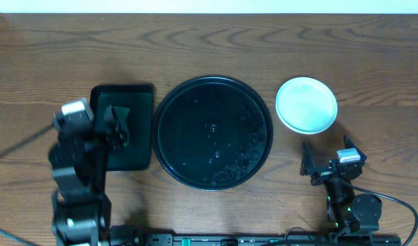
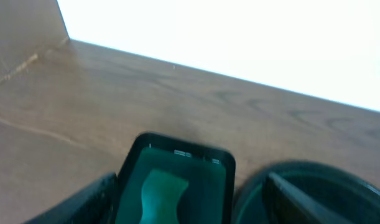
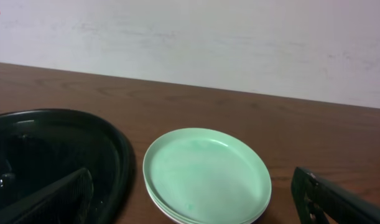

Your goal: Clean dirty plates on tray and stack at the side

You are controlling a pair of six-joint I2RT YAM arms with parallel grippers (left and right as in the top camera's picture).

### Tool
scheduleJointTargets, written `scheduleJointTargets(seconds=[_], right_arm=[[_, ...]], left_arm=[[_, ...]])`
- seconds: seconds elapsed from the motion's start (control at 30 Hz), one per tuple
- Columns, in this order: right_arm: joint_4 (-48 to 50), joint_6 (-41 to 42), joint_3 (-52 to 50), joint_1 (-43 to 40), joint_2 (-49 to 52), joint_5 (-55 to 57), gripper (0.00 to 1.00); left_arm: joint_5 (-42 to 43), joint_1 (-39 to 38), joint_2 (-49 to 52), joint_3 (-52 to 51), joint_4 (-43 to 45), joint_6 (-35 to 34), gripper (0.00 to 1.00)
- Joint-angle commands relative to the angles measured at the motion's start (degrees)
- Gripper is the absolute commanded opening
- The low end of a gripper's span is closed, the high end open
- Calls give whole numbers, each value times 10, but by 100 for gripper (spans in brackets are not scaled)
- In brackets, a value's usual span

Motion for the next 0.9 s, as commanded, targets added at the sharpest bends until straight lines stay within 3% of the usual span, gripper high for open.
scheduleJointTargets(seconds=[0.0, 0.3, 0.53, 0.87], right_arm=[[-2, -4, -1, -3, -4, -3, 99], [-2, -4, -1, -3, -4, -3, 99], [-2, -4, -1, -3, -4, -3, 99], [-2, -4, -1, -3, -4, -3, 99]], left_arm=[[9, 1, -104, -129, 83, 3, 74], [9, 1, -269, -294, 174, 8, 74], [9, -3, -319, -336, 172, 52, 74], [7, -3, -350, -361, 118, 52, 74]])
